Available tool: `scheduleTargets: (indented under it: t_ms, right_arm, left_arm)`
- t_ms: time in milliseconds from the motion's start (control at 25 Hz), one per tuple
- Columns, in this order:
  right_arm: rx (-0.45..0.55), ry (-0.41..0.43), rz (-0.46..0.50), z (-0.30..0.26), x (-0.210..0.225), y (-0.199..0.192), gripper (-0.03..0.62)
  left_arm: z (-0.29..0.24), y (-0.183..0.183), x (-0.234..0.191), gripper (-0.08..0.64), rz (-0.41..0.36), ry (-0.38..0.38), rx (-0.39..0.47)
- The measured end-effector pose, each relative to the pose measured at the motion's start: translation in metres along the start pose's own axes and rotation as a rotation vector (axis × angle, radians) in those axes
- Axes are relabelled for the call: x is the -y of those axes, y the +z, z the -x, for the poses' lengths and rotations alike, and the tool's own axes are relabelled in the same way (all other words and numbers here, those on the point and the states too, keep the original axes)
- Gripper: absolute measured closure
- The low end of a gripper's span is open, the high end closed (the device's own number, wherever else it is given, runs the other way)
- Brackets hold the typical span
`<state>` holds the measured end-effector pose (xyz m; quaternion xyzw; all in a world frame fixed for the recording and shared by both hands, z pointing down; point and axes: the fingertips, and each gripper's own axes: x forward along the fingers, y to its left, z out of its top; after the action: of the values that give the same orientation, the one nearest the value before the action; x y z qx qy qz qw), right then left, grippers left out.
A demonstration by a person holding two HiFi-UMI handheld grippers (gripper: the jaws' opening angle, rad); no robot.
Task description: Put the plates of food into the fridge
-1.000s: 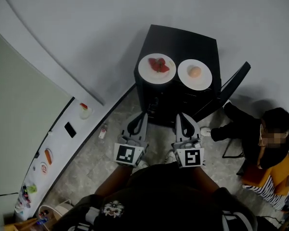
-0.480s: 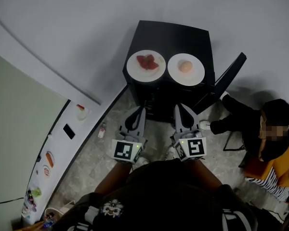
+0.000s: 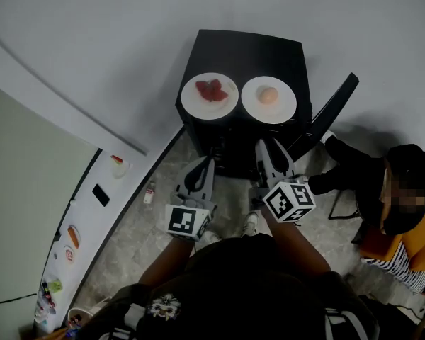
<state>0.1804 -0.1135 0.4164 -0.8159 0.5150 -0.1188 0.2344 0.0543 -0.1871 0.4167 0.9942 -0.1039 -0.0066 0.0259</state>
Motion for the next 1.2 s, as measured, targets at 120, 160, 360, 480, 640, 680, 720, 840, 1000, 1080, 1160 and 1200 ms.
scheduleTargets:
  t_ms: [120, 160, 360, 480, 640, 680, 720, 840, 1000, 1080, 1160, 1200]
  right_arm:
    - [0.02, -0.022, -0.149, -0.006, 0.008, 0.007, 0.465]
    - [0.024, -0.034, -0.206, -0.008, 0.012, 0.009, 0.462]
    - [0.046, -0.09, -0.471, -0.02, 0.032, 0.013, 0.451]
    - [0.055, -0.098, -0.56, -0.027, 0.039, 0.016, 0.448]
    - [0.045, -0.106, -0.672, -0.035, 0.046, 0.014, 0.448]
    - [0.048, -0.109, -0.699, -0.037, 0.048, 0.013, 0.448]
    - [0.054, -0.111, -0.722, -0.038, 0.05, 0.012, 0.448]
    - [0.077, -0.116, -0.754, -0.039, 0.051, 0.016, 0.448]
    - [0.102, -0.128, -0.759, -0.037, 0.049, 0.024, 0.448]
    - [0.106, -0.139, -0.778, -0.037, 0.051, 0.022, 0.448]
    - [0.106, -0.144, -0.8, -0.039, 0.053, 0.021, 0.448]
    - [0.107, -0.147, -0.805, -0.04, 0.054, 0.021, 0.45]
  left_arm:
    - [0.001, -0.003, -0.004, 0.537, -0.012, 0.006, -0.007]
    - [0.002, -0.003, -0.005, 0.537, -0.014, 0.008, -0.006]
    - [0.003, -0.003, -0.007, 0.537, -0.016, 0.008, -0.013]
    - [0.003, -0.002, -0.006, 0.537, -0.014, 0.006, -0.014]
    - [0.004, -0.004, -0.005, 0.537, -0.011, 0.009, -0.019]
    - [0.004, -0.005, -0.006, 0.537, -0.009, 0.01, -0.02]
    - [0.004, -0.006, -0.006, 0.537, -0.008, 0.011, -0.02]
    - [0.007, -0.005, -0.005, 0.537, -0.01, 0.012, -0.02]
    - [0.013, -0.006, -0.002, 0.537, -0.026, 0.011, -0.023]
    - [0.014, -0.01, 0.0, 0.537, -0.024, 0.009, -0.029]
    - [0.014, -0.012, 0.001, 0.537, -0.022, 0.009, -0.032]
    - [0.014, -0.012, 0.001, 0.537, -0.023, 0.01, -0.031]
